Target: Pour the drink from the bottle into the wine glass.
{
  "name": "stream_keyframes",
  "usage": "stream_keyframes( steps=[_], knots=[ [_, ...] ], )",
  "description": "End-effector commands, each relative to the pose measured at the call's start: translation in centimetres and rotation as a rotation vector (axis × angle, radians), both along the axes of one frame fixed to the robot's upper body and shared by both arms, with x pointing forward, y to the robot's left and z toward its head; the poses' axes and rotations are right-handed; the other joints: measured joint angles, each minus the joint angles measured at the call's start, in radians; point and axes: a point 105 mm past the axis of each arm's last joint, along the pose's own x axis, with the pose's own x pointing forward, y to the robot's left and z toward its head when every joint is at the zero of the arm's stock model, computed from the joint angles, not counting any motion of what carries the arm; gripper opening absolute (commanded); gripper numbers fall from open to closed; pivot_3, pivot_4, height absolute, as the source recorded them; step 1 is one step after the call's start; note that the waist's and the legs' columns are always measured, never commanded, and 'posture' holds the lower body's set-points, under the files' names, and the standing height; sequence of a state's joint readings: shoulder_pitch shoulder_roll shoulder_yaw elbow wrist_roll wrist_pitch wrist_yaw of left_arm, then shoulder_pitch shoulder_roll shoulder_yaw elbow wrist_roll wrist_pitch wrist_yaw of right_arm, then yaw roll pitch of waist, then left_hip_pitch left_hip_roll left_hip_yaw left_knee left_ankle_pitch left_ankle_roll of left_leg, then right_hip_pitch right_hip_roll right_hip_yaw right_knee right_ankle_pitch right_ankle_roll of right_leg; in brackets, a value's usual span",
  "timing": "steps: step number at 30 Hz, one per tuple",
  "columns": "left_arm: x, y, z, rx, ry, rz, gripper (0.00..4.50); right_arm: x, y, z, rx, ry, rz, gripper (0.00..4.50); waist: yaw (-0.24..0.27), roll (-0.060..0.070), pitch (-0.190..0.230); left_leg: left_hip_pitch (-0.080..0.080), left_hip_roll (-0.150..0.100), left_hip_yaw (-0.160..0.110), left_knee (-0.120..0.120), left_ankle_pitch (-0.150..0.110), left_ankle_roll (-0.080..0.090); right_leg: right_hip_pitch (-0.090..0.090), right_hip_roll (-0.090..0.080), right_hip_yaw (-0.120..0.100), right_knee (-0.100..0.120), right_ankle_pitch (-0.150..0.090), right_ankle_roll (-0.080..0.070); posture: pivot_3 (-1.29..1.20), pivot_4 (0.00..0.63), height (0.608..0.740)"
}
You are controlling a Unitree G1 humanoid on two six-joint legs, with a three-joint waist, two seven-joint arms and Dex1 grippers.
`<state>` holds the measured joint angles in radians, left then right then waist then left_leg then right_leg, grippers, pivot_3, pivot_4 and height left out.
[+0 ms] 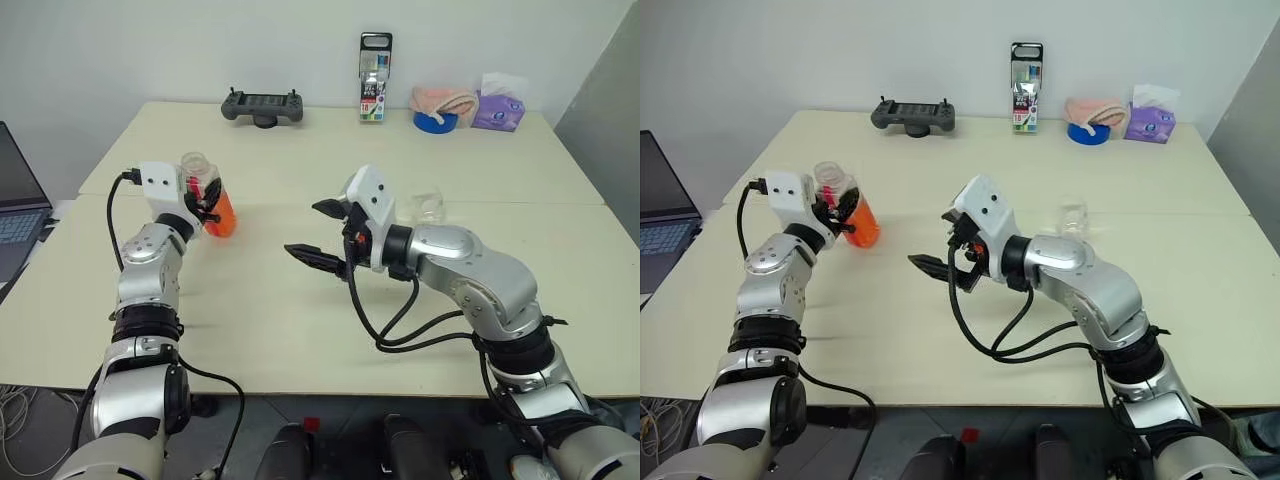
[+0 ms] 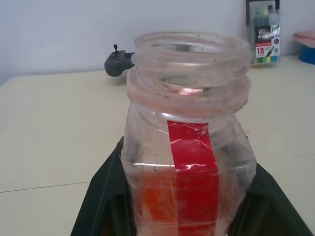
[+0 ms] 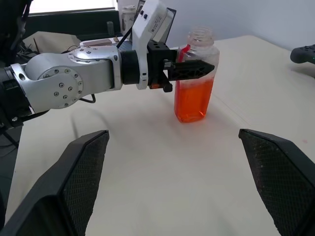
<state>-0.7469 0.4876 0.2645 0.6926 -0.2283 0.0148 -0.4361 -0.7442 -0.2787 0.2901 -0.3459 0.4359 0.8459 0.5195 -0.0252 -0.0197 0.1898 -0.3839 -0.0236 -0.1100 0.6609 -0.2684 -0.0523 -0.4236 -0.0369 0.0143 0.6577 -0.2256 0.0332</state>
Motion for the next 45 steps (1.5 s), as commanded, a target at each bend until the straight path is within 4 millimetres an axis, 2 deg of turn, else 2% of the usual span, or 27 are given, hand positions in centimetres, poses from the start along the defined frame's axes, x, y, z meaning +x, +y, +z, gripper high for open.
stream_keyframes(
  steps=[1, 3, 11, 12, 24, 28, 31, 33, 35, 36, 38, 42, 45],
  knots=[
    [-0.3, 0.1, 2.0, -0.028, -0.085, -0.023, 1.68, -0.3, 0.0, 1.0, 0.013, -0.059, -0.004, 4.5, -0.002, 0.0, 0.0, 0.0, 0.0, 0.0, 0.0, 0.0, 0.0, 0.0, 0.0, 0.0, 0.0, 0.0, 0.0, 0.0, 0.15, 0.74],
    [-0.4, 0.3, 1.7, -0.025, -0.078, -0.012, 1.68, -0.3, -0.1, 0.8, 0.011, -0.056, -0.01, 4.5, -0.004, 0.0, 0.0, 0.0, 0.001, -0.001, 0.0, 0.0, 0.0, 0.0, 0.0, -0.001, 0.001, 0.0, 0.0, 0.0, 0.15, 0.74],
    [-0.6, 1.5, 0.5, -0.002, -0.033, 0.045, 4.26, 0.1, -0.8, 0.2, 0.002, -0.036, -0.038, 4.5, -0.007, 0.0, 0.0, 0.001, 0.001, 0.0, 0.0, 0.0, 0.0, 0.0, 0.001, 0.0, 0.003, 0.0, 0.0, 0.0, 0.15, 0.74],
    [-0.6, 1.5, 0.5, 0.001, -0.032, 0.046, 4.46, 0.1, -0.8, 0.2, 0.001, -0.035, -0.039, 4.5, -0.007, 0.0, 0.0, 0.001, 0.001, 0.0, 0.0, 0.0, 0.0, 0.0, 0.001, 0.0, 0.003, 0.0, 0.0, 0.0, 0.15, 0.74],
    [-1.6, 1.8, -0.4, 0.019, -0.011, 0.047, 4.46, 1.4, -2.7, 0.3, -0.018, -0.039, -0.096, 4.5, -0.007, 0.0, 0.0, 0.002, 0.001, 0.0, 0.0, 0.0, 0.0, 0.0, 0.001, 0.0, 0.003, 0.0, 0.0, 0.0, 0.15, 0.74],
    [-3.9, 1.9, -1.1, 0.027, 0.002, 0.028, 4.46, 2.6, -5.9, 0.9, -0.029, 0.012, -0.192, 4.5, -0.007, 0.0, 0.0, 0.001, 0.001, 0.0, 0.0, 0.0, 0.0, 0.0, 0.0, 0.001, 0.003, 0.0, 0.0, 0.0, 0.15, 0.74],
    [-7.3, 1.9, -1.2, 0.019, 0.015, -0.017, 4.46, 3.3, -8.3, 1.9, -0.054, 0.028, -0.288, 4.5, -0.009, 0.0, 0.0, 0.001, 0.001, 0.0, -0.001, 0.0, 0.0, 0.0, 0.0, 0.002, 0.001, 0.0, 0.0, 0.0, 0.15, 0.74],
    [-10.4, 0.4, -1.4, 0.041, 0.048, -0.139, 4.46, 4.6, -10.8, 2.1, -0.1, 0.033, -0.427, 4.5, -0.013, 0.0, 0.0, 0.001, 0.002, 0.001, -0.001, 0.0, 0.0, -0.001, -0.001, 0.002, 0.001, 0.0, 0.0, 0.0, 0.15, 0.74],
    [-12.6, -1.2, -2.1, 0.061, 0.11, -0.248, 4.46, 5.4, -12.5, 2.0, -0.135, 0.067, -0.523, 4.5, -0.012, 0.0, 0.0, 0.001, 0.003, 0.001, -0.002, -0.001, 0.0, -0.001, -0.001, 0.002, 0.001, 0.0, -0.001, 0.0, 0.15, 0.74],
    [-13.6, -2.8, -3.0, 0.119, 0.166, -0.331, 4.46, 6.0, -13.7, 1.4, -0.189, 0.15, -0.613, 4.5, -0.009, 0.0, 0.0, 0.002, 0.003, 0.001, -0.002, -0.001, 0.0, 0.0, 0.0, 0.002, 0.001, -0.001, -0.001, 0.0, 0.15, 0.74],
    [-15.1, -6.6, -4.2, 0.173, 0.235, -0.517, 4.46, 6.6, -14.7, 0.7, -0.211, 0.312, -0.681, 4.5, -0.006, 0.001, 0.001, 0.002, 0.002, 0.001, -0.002, 0.0, 0.0, 0.0, 0.0, 0.002, 0.001, -0.002, -0.003, 0.0, 0.15, 0.74],
    [-14.9, -11.0, -4.6, 0.18, 0.233, -0.667, 4.46, 7.8, -16.2, -0.6, -0.201, 0.606, -0.783, 4.5, 0.001, 0.002, 0.001, 0.003, 0.001, 0.002, 0.0, 0.002, 0.003, 0.003, 0.001, 0.001, 0.001, -0.005, -0.006, 0.0, 0.15, 0.74],
    [-14.3, -13.0, -4.6, 0.158, 0.208, -0.713, 4.46, 8.6, -17.6, -1.0, -0.198, 0.719, -0.836, 4.5, -0.001, 0.002, 0.001, 0.003, 0.001, 0.002, 0.0, 0.002, 0.003, 0.003, 0.001, 0.001, 0.0, -0.001, -0.002, 0.0, 0.15, 0.74]
  ],
)
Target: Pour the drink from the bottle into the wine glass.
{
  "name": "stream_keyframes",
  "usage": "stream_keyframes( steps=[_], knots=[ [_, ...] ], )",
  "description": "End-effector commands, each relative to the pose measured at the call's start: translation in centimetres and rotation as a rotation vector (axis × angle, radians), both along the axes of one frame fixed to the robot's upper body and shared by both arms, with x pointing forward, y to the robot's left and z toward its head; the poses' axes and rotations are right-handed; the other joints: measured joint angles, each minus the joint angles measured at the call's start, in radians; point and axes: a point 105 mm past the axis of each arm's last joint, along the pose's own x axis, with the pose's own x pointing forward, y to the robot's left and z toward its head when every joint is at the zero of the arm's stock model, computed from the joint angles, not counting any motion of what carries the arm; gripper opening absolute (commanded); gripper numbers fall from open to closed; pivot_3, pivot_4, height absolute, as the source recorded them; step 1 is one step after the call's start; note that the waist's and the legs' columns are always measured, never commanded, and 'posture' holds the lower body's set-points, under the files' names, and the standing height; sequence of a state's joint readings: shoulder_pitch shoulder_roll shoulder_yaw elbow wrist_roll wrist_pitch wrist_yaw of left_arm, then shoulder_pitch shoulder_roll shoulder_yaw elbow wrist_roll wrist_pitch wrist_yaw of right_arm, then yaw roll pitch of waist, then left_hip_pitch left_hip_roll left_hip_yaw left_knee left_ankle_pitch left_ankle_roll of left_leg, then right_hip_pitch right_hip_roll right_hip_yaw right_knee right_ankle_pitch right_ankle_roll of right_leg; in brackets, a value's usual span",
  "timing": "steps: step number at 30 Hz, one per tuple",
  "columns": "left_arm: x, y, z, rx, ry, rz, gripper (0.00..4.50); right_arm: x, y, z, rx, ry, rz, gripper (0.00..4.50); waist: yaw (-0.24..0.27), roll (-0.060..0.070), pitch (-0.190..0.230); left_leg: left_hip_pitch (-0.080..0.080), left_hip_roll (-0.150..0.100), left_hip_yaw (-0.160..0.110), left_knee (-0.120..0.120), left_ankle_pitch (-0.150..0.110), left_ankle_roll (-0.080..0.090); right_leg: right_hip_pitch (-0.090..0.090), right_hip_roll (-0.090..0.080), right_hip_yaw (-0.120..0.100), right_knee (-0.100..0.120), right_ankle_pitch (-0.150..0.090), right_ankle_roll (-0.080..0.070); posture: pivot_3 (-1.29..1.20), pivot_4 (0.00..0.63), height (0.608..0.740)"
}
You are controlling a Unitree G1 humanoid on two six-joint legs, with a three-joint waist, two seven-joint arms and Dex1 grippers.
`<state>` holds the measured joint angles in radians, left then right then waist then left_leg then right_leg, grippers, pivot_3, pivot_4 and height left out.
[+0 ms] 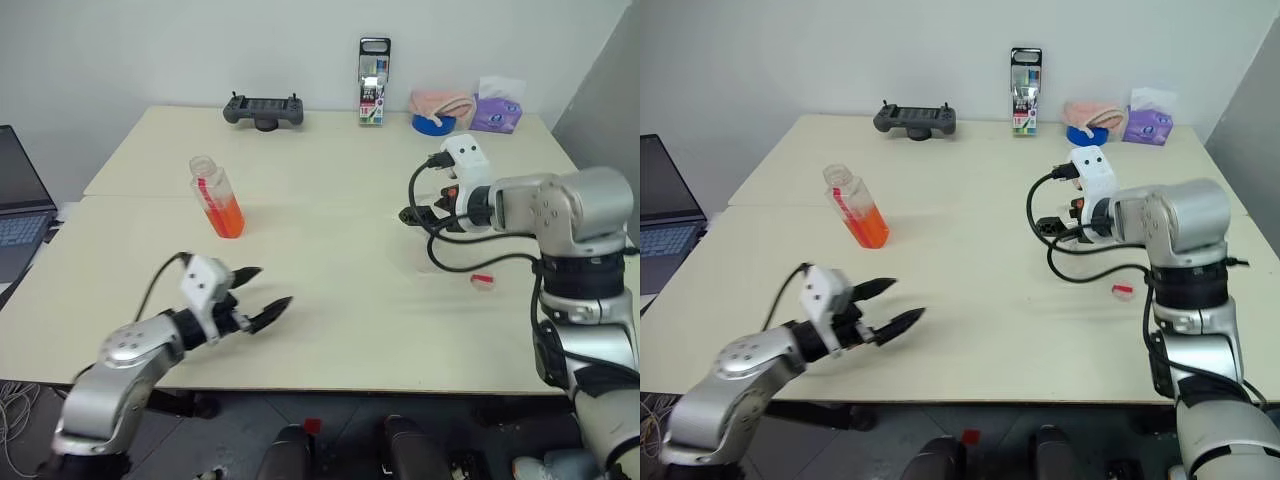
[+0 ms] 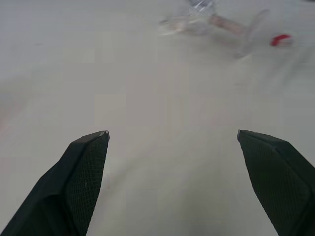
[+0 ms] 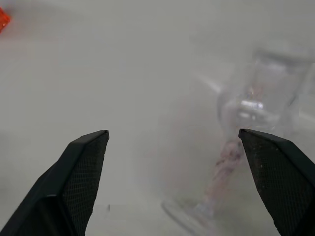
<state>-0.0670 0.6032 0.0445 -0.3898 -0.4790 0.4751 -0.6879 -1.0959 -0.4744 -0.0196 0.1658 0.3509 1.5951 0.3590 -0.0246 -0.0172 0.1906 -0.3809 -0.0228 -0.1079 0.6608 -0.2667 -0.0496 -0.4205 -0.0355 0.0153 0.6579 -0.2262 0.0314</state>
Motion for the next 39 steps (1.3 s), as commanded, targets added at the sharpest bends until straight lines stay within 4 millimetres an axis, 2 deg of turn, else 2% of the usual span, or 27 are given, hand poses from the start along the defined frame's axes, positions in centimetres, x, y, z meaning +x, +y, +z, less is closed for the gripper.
stream_keyframes(
  steps=[1, 4, 7, 15, 18, 27, 29, 31, 32, 34, 37, 39],
  knots=[
    [0.4, -1.8, 0.7, -0.023, -0.04, -0.038, 4.46, 0.6, -2.1, 0.4, 0.038, 0.077, -0.091, 4.5, -0.004, 0.0, 0.0, 0.0, 0.0, 0.0, -0.001, 0.0, 0.0, 0.0, 0.0, 0.0, 0.0, 0.002, -0.003, 0.0, 0.15, 0.74],
    [0.2, -3.7, -0.2, -0.043, -0.029, -0.087, 4.46, 1.5, -1.9, -0.1, 0.047, 0.145, -0.093, 4.5, -0.011, 0.001, 0.0, -0.001, 0.0, 0.002, -0.002, -0.001, 0.001, -0.002, 0.0, 0.001, -0.001, 0.002, -0.002, 0.0, 0.15, 0.74],
    [-0.2, -4.8, -0.4, -0.062, -0.024, -0.118, 4.46, 2.5, -2.0, -1.2, 0.044, 0.191, -0.112, 4.5, -0.022, 0.001, 0.0, -0.001, 0.001, 0.004, -0.003, -0.003, 0.004, -0.003, 0.0, 0.002, -0.001, 0.001, -0.002, 0.0, 0.15, 0.74],
    [-0.4, -5.2, -0.6, -0.063, -0.038, -0.112, 4.46, 4.2, -0.9, -3.3, 0.078, 0.221, -0.121, 4.5, -0.027, 0.001, 0.0, -0.001, 0.001, 0.004, -0.002, -0.003, 0.005, -0.003, 0.001, 0.003, 0.0, 0.001, -0.002, 0.0, 0.15, 0.74],
    [-0.4, -5.2, -0.5, -0.064, -0.044, -0.102, 4.5, 4.6, -1.0, -4.1, 0.044, 0.204, -0.131, 3.91, -0.027, 0.001, 0.001, -0.001, 0.001, 0.003, -0.001, -0.003, 0.005, -0.002, 0.001, 0.003, 0.0, 0.001, -0.002, 0.0, 0.15, 0.74],
    [-0.4, -4.6, -0.9, -0.048, -0.032, -0.082, 4.5, 5.1, -0.9, -3.9, 0.034, 0.173, -0.145, 0.6, -0.028, 0.001, 0.001, -0.001, 0.001, 0.003, -0.001, -0.003, 0.005, -0.002, 0.001, 0.002, 0.0, 0.001, -0.002, 0.0, 0.15, 0.74],
    [0.0, -4.3, -0.9, -0.036, -0.038, -0.067, 4.5, 5.7, -0.3, -1.2, 0.034, 0.088, -0.108, 0.22, -0.028, 0.002, 0.001, -0.001, 0.001, 0.003, -0.001, -0.003, 0.005, -0.002, 0.001, 0.003, 0.001, 0.001, -0.002, 0.0, 0.15, 0.74],
    [0.5, -3.4, -0.7, -0.033, -0.047, -0.033, 4.5, 6.3, 1.2, 2.4, 0.084, -0.034, -0.044, 0.22, -0.029, 0.004, 0.002, -0.001, 0.001, 0.003, -0.001, -0.003, 0.005, -0.003, 0.001, 0.003, 0.001, 0.001, -0.002, 0.0, 0.15, 0.74],
    [0.7, -2.9, -0.5, -0.036, -0.05, -0.014, 4.5, 6.6, 1.7, 3.7, 0.052, -0.132, -0.007, 0.22, -0.03, 0.005, 0.003, -0.001, 0.001, 0.003, -0.001, -0.003, 0.005, -0.003, 0.001, 0.003, 0.001, 0.001, -0.002, 0.0, 0.15, 0.74],
    [0.8, -2.2, -0.1, -0.051, -0.052, 0.012, 4.5, 6.8, 2.6, 4.8, -0.011, -0.266, 0.048, 0.22, -0.033, 0.005, 0.003, -0.002, 0.001, 0.003, -0.001, -0.003, 0.005, -0.005, 0.001, 0.003, 0.002, 0.001, -0.002, 0.0, 0.15, 0.74],
    [0.6, -0.4, 1.8, -0.144, -0.054, 0.068, 4.5, 5.7, 6.8, 6.2, 0.03, -0.655, 0.132, 0.22, -0.033, 0.001, 0.0, 0.0, 0.003, 0.0, -0.004, -0.003, 0.005, -0.004, 0.003, 0.0, 0.002, 0.001, -0.001, 0.0, 0.15, 0.74],
    [-0.2, 0.5, 3.1, -0.174, -0.064, 0.063, 4.5, 4.2, 8.9, 5.8, 0.065, -0.821, 0.18, 0.22, -0.034, 0.001, 0.0, 0.0, 0.006, 0.0, -0.003, -0.003, 0.004, -0.004, 0.005, 0.0, 0.002, 0.0, -0.001, 0.0, 0.15, 0.74]
  ],
)
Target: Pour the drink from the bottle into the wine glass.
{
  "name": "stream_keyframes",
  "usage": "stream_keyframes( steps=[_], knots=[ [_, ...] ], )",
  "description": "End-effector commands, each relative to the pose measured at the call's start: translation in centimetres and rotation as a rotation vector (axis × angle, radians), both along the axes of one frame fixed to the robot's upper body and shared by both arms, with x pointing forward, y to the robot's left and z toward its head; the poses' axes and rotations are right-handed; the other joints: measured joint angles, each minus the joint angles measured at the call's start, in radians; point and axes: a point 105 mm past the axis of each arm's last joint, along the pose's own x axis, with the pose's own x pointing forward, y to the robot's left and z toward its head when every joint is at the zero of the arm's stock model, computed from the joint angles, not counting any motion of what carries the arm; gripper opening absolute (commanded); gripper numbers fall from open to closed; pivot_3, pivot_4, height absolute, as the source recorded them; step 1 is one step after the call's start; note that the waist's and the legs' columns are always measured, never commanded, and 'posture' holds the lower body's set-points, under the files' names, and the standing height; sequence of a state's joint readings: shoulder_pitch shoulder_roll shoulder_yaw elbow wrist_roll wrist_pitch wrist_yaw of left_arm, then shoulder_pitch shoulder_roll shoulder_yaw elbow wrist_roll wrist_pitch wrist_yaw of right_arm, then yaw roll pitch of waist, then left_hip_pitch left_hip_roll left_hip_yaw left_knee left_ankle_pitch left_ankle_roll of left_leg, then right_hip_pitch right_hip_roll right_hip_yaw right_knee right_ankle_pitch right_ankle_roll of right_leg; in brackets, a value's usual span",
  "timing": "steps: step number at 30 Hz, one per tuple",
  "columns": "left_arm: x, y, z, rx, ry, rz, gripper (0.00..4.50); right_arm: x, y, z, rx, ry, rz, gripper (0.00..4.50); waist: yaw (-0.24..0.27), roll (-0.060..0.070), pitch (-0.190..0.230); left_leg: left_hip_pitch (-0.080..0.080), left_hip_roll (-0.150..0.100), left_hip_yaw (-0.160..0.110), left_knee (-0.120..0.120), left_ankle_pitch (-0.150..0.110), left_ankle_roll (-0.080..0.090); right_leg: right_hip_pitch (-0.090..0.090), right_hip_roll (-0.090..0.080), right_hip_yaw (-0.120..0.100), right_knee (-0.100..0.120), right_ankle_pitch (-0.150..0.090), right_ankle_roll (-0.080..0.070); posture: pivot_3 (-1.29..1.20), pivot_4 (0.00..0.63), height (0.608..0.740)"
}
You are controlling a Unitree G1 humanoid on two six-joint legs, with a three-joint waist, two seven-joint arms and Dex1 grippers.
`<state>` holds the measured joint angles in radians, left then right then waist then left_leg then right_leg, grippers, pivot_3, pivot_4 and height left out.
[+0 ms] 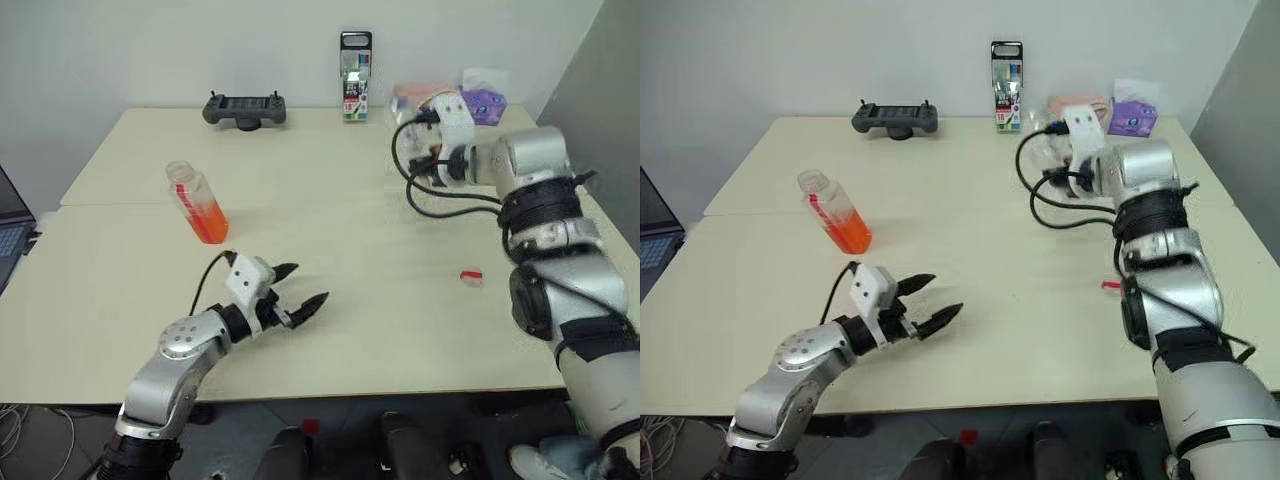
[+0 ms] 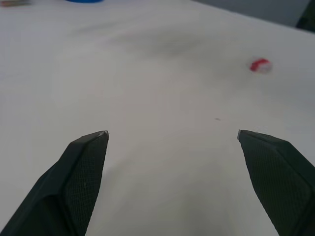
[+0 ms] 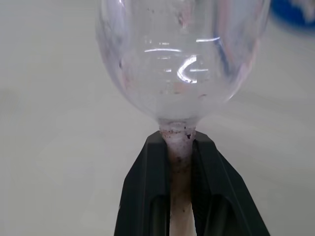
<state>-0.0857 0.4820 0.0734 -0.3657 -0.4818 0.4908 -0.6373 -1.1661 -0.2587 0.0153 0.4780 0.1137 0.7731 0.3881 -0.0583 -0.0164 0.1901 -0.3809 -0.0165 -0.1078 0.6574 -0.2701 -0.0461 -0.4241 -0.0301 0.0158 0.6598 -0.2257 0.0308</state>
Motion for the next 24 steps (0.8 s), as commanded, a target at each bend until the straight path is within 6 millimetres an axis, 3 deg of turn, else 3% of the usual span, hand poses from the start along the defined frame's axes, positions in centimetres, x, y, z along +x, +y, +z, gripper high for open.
stream_keyframes(
  steps=[1, 5, 10, 18, 24],
  knots=[
    [-1.5, 1.5, 3.4, -0.049, -0.077, 0.003, 4.5, -2.9, 4.0, 0.7, 0.098, -0.294, 0.114, 0.22, 0.0, 0.0, 0.0, 0.0, 0.002, 0.001, 0.0, 0.0, -0.001, -0.001, 0.001, 0.0, 0.0, 0.0, 0.0, 0.0, 0.15, 0.74],
    [-2.2, 4.1, 4.4, -0.01, -0.084, 0.073, 4.5, -4.7, 5.3, -1.5, 0.342, -0.297, 0.118, 0.22, 0.01, 0.002, 0.002, -0.002, 0.008, 0.001, 0.001, 0.0, -0.002, -0.003, 0.002, 0.001, 0.002, 0.0, -0.001, 0.0, 0.15, 0.74],
    [-2.4, 5.8, 4.3, 0.041, -0.056, 0.104, 4.5, -5.3, 6.3, -5.1, 0.412, -0.309, 0.077, 0.22, 0.019, 0.002, 0.001, 0.001, 0.008, 0.002, 0.003, 0.0, -0.002, 0.003, 0.005, 0.001, -0.004, -0.001, 0.001, 0.0, 0.15, 0.74],
    [-1.5, 4.8, 4.1, 0.049, -0.046, 0.078, 4.5, -4.3, 10.6, -7.5, 0.362, -0.281, 0.08, 0.22, 0.014, 0.002, 0.002, 0.004, 0.011, 0.003, 0.002, 0.0, -0.003, 0.001, 0.013, 0.001, 0.0, 0.002, -0.011, 0.0, 0.15, 0.74],
    [-1.1, 4.4, 4.1, 0.048, -0.043, 0.066, 4.5, -3.5, 10.4, -9.4, 0.296, -0.246, 0.07, 0.22, 0.004, 0.002, 0.002, 0.004, 0.011, 0.003, 0.001, 0.0, -0.003, 0.001, 0.013, 0.002, 0.0, 0.003, -0.014, 0.0, 0.15, 0.74]
  ],
)
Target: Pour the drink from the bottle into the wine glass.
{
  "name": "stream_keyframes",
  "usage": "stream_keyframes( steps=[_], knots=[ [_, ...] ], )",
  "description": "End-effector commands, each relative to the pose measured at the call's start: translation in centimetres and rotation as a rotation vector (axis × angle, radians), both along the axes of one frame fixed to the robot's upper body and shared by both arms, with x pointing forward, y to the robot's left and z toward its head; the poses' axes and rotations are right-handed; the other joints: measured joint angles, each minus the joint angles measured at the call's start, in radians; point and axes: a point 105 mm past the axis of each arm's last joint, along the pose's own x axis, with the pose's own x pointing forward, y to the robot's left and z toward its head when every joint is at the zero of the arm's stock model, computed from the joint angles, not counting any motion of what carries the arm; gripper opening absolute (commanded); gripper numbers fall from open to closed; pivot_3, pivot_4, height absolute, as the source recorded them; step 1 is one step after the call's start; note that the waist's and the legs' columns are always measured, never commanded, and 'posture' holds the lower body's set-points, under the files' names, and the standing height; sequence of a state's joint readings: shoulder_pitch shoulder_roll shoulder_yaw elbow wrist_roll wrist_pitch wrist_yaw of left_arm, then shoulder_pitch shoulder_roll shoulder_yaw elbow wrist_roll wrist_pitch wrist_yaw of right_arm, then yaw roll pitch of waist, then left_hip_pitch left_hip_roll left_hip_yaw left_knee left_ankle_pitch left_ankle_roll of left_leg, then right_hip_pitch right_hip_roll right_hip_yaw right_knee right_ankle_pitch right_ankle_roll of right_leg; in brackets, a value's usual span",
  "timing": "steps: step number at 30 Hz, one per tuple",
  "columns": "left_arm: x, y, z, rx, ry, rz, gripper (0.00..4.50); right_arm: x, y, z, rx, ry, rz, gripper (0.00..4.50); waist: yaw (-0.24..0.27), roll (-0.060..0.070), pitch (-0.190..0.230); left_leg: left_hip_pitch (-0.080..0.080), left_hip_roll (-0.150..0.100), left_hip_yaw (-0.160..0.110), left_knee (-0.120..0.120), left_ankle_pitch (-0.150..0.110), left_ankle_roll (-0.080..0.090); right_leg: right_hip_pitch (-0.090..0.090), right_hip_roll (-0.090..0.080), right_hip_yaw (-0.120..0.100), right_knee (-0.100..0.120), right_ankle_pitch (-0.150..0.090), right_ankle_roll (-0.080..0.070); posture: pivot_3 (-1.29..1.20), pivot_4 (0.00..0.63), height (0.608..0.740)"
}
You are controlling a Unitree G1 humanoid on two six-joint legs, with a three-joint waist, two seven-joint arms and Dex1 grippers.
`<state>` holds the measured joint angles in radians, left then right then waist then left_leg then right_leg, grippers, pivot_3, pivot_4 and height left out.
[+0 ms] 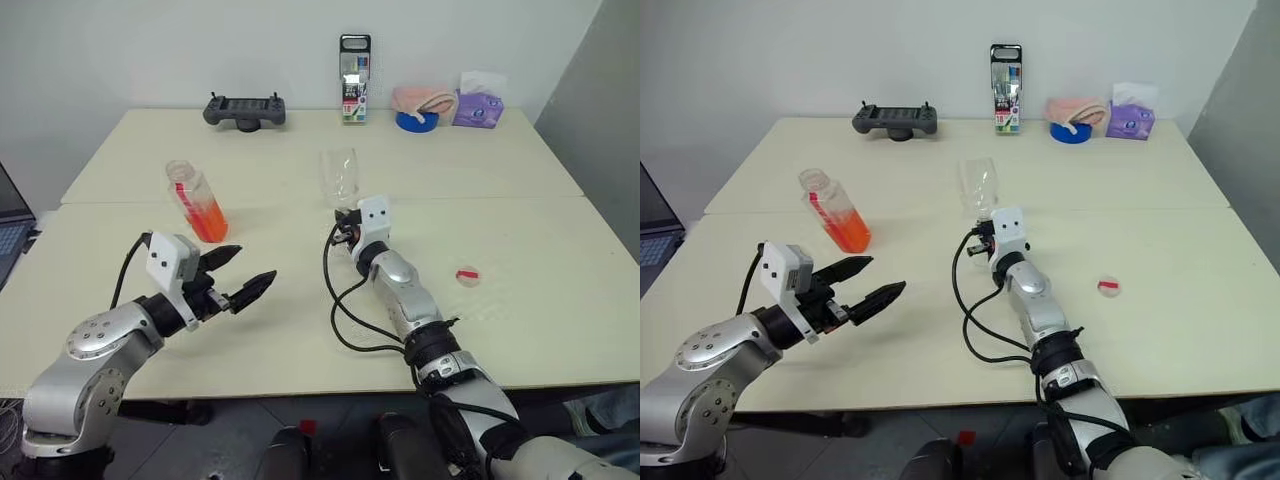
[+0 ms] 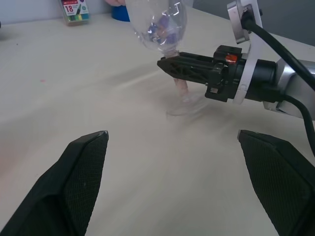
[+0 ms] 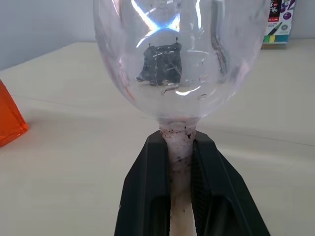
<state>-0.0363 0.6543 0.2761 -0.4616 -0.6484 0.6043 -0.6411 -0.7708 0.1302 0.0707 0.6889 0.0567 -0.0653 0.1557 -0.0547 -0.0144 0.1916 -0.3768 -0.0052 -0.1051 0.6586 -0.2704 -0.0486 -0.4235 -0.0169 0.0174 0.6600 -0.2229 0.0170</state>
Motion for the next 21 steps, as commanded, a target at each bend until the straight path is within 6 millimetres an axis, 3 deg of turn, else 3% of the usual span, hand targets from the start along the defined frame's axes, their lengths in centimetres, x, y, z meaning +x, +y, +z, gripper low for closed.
stream_keyframes(
  steps=[1, 5, 12, 21],
  knots=[
    [0.2, -0.1, 0.7, 0.008, -0.027, -0.003, 4.5, -0.3, 1.4, 1.6, 0.014, -0.058, 0.042, 0.22, 0.0, 0.0, 0.0, 0.0, 0.0, 0.0, 0.0, 0.0, 0.0, 0.0, 0.0, 0.0, 0.0, 0.0, 0.0, 0.0, 0.15, 0.74],
    [0.4, -0.1, 0.5, 0.009, -0.022, -0.005, 4.5, -1.2, -0.8, -1.3, -0.045, -0.02, 0.041, 0.22, 0.002, 0.0, 0.0, 0.001, 0.0, 0.0, 0.0, 0.0, 0.0, 0.001, 0.0, 0.0, 0.0, 0.0, 0.0, 0.0, 0.15, 0.74],
    [0.8, 0.1, 0.3, 0.013, -0.016, -0.003, 4.5, -3.4, -4.4, -4.2, -0.11, 0.026, 0.008, 0.22, 0.012, -0.001, -0.001, 0.003, -0.001, -0.001, 0.0, 0.0, 0.0, 0.004, -0.001, 0.0, -0.001, -0.003, 0.005, 0.0, 0.15, 0.74],
    [1.3, 0.2, 0.3, 0.017, -0.013, 0.006, 4.5, -5.3, -5.3, -6.5, -0.176, 0.127, 0.06, 0.22, 0.019, -0.003, -0.003, 0.006, -0.001, 0.0, -0.001, 0.0, 0.0, 0.006, -0.001, 0.0, -0.001, -0.004, 0.005, 0.0, 0.15, 0.74]
  ],
)
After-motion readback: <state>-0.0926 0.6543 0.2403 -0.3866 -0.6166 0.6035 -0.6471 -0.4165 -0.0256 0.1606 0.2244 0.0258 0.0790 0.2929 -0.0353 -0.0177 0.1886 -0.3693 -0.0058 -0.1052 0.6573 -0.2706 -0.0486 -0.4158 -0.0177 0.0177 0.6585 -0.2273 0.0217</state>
